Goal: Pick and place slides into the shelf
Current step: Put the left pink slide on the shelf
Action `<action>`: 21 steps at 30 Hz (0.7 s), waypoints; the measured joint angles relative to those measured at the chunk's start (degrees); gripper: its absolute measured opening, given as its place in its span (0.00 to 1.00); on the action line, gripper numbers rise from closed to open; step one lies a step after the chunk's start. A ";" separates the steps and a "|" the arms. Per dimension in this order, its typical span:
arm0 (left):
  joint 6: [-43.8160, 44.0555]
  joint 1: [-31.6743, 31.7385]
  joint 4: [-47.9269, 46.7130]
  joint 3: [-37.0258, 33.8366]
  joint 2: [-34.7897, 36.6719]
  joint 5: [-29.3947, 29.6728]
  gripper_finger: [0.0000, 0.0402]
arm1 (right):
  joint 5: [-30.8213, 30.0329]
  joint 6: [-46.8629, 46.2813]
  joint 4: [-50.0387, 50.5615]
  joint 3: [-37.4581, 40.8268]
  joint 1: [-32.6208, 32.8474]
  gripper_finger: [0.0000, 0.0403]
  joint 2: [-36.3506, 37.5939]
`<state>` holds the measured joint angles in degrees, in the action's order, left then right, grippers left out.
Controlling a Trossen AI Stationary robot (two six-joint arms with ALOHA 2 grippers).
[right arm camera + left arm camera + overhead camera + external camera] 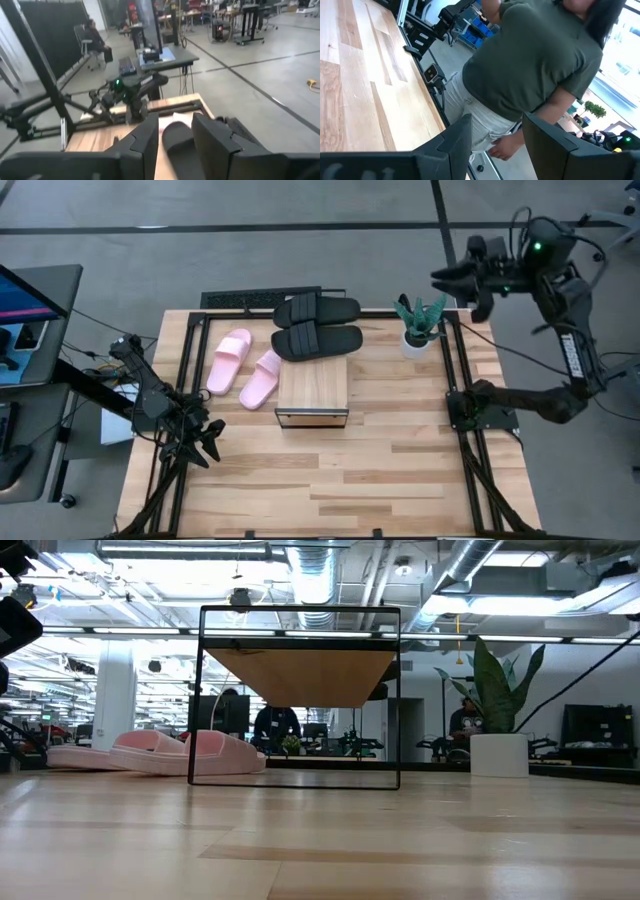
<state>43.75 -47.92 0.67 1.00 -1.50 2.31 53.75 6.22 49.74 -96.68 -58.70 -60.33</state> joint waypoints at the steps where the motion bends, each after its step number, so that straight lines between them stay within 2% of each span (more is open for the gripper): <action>1: -0.01 0.00 0.00 0.00 0.02 0.00 0.40 | -0.08 1.06 1.63 0.00 0.00 0.28 0.65; 5: 0.00 0.00 0.00 0.00 0.01 0.00 0.40 | -0.22 5.75 7.94 0.12 0.02 0.26 3.02; 10: 0.00 0.00 0.00 0.00 0.00 0.02 0.40 | -0.27 7.30 8.82 4.02 0.04 0.22 6.94; 16: 0.00 0.00 0.00 0.02 0.02 0.02 0.40 | -0.23 6.84 6.29 12.42 0.04 0.15 13.31; 21: -0.01 0.01 0.00 0.01 0.00 0.02 0.40 | -0.19 2.29 -1.39 22.01 0.04 0.12 19.93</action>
<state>43.73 -47.91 0.67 1.01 -1.50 2.33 53.56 8.51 48.35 -74.68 -58.65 -40.40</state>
